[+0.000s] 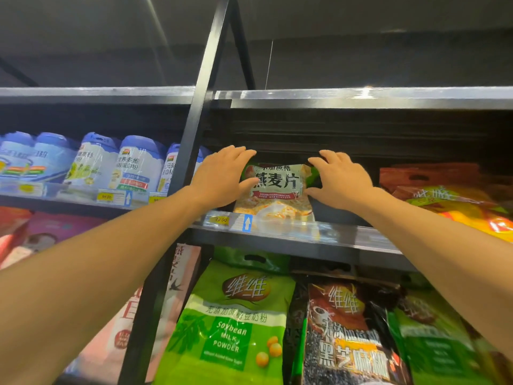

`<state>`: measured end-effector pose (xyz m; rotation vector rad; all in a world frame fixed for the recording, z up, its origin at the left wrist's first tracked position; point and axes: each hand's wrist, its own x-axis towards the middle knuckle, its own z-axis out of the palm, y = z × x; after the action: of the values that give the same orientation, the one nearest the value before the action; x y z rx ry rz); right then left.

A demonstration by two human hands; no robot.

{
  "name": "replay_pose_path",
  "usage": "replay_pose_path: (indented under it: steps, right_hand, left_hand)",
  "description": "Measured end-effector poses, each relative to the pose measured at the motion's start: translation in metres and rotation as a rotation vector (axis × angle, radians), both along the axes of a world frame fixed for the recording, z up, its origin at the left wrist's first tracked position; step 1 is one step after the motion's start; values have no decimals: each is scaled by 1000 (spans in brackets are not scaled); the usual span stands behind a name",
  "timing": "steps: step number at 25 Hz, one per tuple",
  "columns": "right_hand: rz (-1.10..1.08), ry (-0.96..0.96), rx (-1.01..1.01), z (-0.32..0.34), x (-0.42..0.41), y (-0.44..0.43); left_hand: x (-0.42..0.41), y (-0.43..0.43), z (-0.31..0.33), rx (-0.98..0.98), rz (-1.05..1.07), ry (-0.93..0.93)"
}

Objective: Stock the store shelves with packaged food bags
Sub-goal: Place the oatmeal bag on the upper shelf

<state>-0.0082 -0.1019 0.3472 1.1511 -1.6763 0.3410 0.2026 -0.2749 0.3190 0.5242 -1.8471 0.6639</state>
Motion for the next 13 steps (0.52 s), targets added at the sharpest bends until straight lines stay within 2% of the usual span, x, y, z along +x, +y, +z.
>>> replay_pose_path:
  steps: [6,13]
  right_hand:
    - [16,17,-57,-43,29,52]
    - [85,3,-73,-120,58,115]
  left_hand:
    - [36,33,-44,-103,40,-28]
    - [73,66,-125,-73,-21,-84]
